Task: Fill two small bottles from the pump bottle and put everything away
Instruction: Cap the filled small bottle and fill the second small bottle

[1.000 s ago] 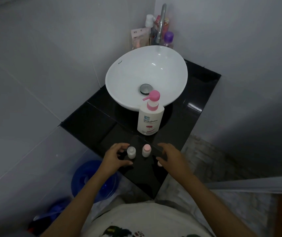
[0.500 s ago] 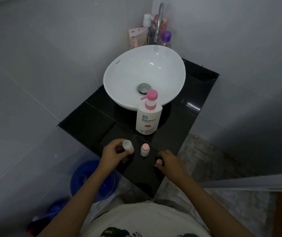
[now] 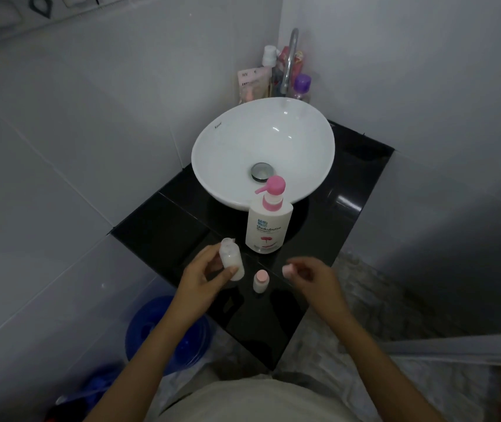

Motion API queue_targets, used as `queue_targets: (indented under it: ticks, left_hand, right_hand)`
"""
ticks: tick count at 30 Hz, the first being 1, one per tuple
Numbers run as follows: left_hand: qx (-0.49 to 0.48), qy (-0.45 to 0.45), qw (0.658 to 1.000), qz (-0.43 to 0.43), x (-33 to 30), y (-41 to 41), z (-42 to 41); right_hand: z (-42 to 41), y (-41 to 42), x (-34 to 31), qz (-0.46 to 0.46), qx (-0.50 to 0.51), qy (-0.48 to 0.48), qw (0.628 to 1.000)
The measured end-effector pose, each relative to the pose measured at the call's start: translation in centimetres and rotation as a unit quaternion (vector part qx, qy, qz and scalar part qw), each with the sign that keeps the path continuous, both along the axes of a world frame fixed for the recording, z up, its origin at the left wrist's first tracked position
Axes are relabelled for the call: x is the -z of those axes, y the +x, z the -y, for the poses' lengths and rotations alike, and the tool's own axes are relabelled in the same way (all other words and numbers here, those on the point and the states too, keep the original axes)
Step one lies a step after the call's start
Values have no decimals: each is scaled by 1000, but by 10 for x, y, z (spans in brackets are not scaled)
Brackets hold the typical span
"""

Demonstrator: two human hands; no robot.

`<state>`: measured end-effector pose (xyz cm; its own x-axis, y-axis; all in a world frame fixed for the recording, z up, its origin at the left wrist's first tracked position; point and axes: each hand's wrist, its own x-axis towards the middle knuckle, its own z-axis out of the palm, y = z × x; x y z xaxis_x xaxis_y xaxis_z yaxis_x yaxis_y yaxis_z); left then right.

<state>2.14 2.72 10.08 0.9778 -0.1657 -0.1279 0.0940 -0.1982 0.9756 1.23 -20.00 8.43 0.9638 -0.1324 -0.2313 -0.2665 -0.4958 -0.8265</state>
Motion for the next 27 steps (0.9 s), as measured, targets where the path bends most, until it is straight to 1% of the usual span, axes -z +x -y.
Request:
queue_targets:
  ticks: [3,6,10,13,16,20,27]
  left_hand:
    - [-10,-54,998,15,-19,2,5]
    - [1,-74,997,30,-37,4,13]
    - [53,-70,996,36,-53,4,24]
    - [77,-65,994,33,-58,1,29]
    - [97,-57,993,47,-64,-1,32]
    - [104,-57,991,59,-70,-1,33]
    - [114,-47,991,55,-72,-1,34]
  right_hand:
    - [2,4,-57,53,30,155,986]
    - [2,4,-102,116,5,225,967]
    - [-1,3,-124,148,-27,217,964]
    - [-1,2,-126,154,-43,203,966]
    - [1,0,-126,151,-49,197,967]
    - [4,-1,-127,139,-70,185,970]
    - [10,-1,-133,134,-130,121,975]
